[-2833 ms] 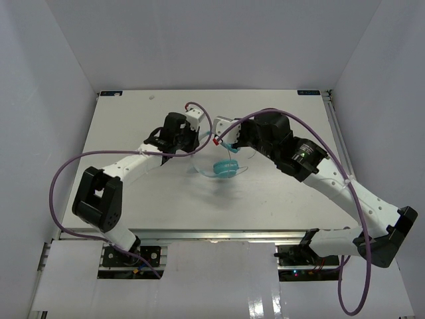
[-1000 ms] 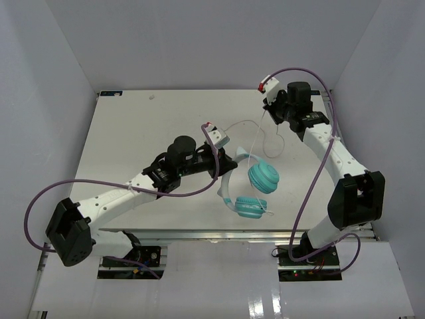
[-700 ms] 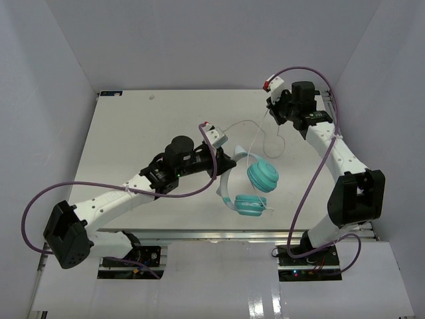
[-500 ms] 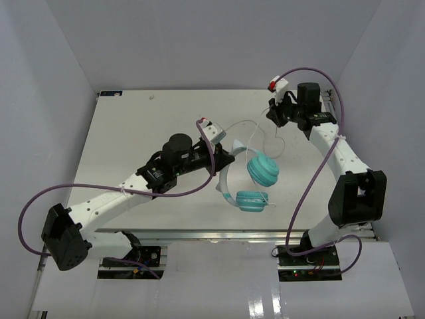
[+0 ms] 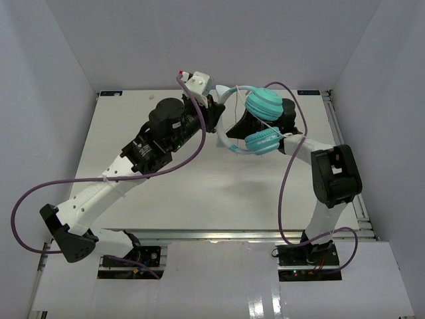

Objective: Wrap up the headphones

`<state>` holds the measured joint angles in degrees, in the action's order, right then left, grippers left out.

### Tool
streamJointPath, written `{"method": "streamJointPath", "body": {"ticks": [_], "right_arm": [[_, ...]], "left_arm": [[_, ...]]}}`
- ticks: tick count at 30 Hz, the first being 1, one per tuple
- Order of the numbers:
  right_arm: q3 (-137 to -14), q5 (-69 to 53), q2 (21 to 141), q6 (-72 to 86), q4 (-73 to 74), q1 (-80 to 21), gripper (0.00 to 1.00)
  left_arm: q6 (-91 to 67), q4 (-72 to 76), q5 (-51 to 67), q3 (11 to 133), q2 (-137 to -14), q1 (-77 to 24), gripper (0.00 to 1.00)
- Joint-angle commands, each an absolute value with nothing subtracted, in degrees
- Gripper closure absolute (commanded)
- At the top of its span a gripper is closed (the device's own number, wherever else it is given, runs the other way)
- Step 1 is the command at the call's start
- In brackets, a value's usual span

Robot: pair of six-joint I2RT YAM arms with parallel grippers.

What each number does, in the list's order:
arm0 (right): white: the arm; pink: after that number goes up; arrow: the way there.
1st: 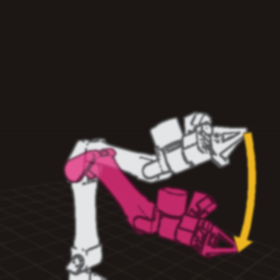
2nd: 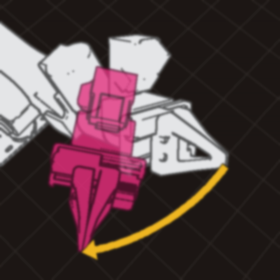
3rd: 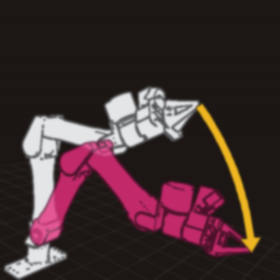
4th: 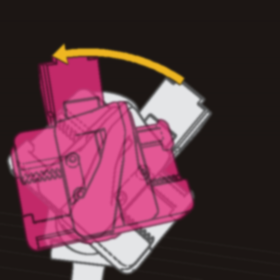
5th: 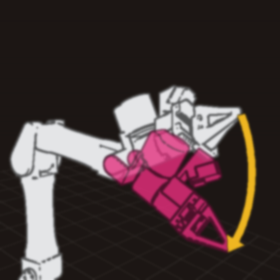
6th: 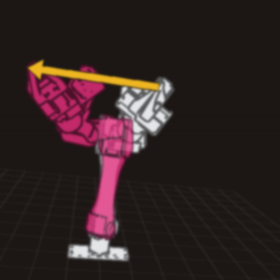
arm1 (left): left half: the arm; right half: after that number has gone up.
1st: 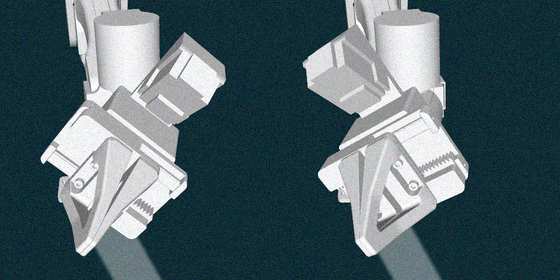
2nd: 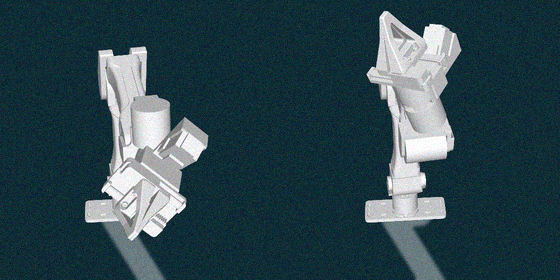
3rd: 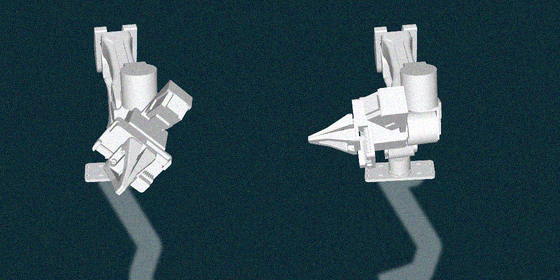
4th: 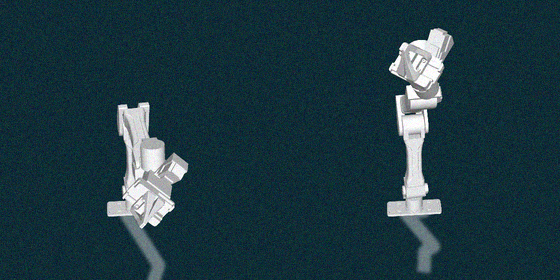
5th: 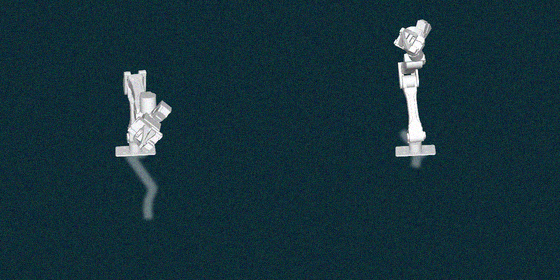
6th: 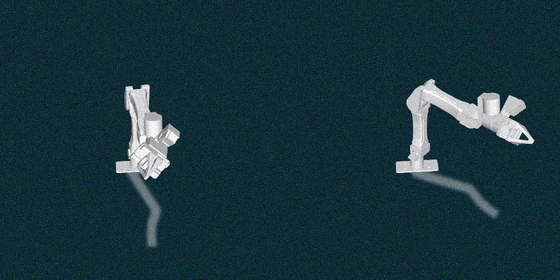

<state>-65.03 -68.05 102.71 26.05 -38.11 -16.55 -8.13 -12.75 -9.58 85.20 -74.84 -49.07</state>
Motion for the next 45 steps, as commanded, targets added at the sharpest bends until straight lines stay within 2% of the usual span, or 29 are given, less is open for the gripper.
{"method": "streamJointPath", "body": {"ticks": [1, 2, 3, 10, 14, 18, 33, 42, 45], "right_arm": [[-67.66, -71.84, 113.12, 75.14, -95.97, -19.58, 0.92], [-69.96, -71.21, 116.59, 84.90, -106.27, -20.50, 0.92], [-71.45, -71.28, 118.90, 87.33, -108.00, -21.89, 0.92], [-70.94, -69.77, 118.99, 85.35, -108.02, -27.52, 0.91], [-66.44, -68.55, 115.72, 82.72, -107.93, -29.19, 0.81], [-61.96, -68.20, 111.47, 77.99, -105.02, -29.30, 0.76], [-48.91, -67.53, 96.63, 65.44, -97.41, -31.53, 0.68], [-42.02, -66.54, 83.42, 44.53, -75.39, -36.38, 0.65], [-41.04, -66.62, 81.91, 43.58, -74.26, -37.09, 0.65]], "left_arm": [[-8.49, -14.26, -16.85, 92.27, -75.94, -49.66, 1.00], [-8.26, -14.70, -17.31, 92.89, -76.35, -49.67, 1.00], [-8.17, -15.03, -17.41, 93.87, -77.08, -49.75, 1.00], [-8.04, -17.08, -19.09, 98.67, -78.75, -49.83, 1.00], [-6.09, -18.12, -22.62, 101.24, -78.13, -49.80, 1.00], [-4.63, -19.56, -25.77, 103.41, -77.08, -49.83, 1.00], [-4.24, -24.73, -30.41, 108.73, -73.89, -49.83, 1.00], [-0.18, -25.13, -35.30, 112.82, -74.91, -49.75, 1.00], [2.65, -25.13, -37.46, 113.90, -75.67, -49.75, 1.00]]}}
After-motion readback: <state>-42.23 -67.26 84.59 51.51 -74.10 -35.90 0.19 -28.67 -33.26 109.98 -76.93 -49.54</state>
